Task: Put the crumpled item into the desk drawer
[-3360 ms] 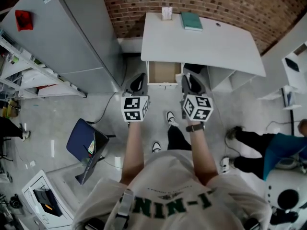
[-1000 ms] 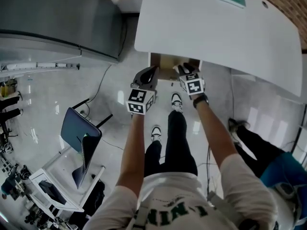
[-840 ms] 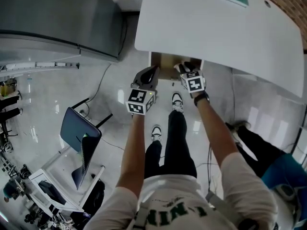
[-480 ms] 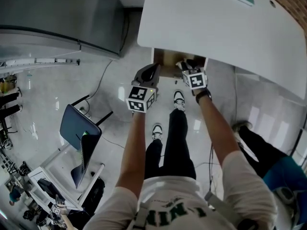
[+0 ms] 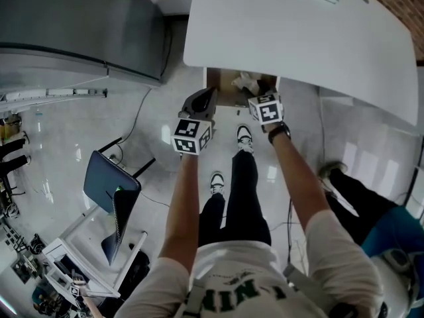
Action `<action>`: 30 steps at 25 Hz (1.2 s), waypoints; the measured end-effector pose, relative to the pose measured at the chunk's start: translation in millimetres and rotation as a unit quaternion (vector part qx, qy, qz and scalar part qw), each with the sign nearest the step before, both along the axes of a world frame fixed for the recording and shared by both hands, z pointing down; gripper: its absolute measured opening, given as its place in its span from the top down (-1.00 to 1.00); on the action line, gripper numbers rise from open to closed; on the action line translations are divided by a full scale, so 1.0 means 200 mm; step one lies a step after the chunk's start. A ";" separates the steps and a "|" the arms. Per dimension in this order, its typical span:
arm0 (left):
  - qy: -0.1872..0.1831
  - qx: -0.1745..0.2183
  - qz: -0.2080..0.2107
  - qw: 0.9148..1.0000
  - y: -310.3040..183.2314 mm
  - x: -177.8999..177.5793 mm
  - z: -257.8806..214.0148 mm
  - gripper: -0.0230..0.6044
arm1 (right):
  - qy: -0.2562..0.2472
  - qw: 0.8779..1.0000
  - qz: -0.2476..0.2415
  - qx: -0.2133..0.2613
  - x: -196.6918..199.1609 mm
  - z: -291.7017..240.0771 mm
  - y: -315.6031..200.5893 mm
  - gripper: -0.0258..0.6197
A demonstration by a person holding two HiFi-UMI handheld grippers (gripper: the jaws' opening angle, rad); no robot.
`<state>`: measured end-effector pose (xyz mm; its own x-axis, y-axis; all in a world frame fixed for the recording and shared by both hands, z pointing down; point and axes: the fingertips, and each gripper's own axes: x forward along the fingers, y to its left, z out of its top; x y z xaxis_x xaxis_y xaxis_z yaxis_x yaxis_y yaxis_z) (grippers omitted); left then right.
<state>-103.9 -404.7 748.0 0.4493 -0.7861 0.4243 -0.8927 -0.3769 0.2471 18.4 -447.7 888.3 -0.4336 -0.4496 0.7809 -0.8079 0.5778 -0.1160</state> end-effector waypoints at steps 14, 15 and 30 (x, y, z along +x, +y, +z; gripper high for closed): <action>-0.005 0.013 -0.004 1.000 0.15 0.01 -0.35 0.93 | -0.056 0.995 0.056 0.060 0.13 -0.58 0.19 0.27; -0.006 0.013 -0.005 1.000 0.17 0.01 -0.37 0.93 | -0.064 0.994 0.060 0.062 0.14 -0.63 0.21 0.30; -0.011 0.055 -0.035 0.998 0.39 -0.03 -0.91 0.93 | -0.103 0.971 0.113 0.182 0.28 -1.44 0.49 0.66</action>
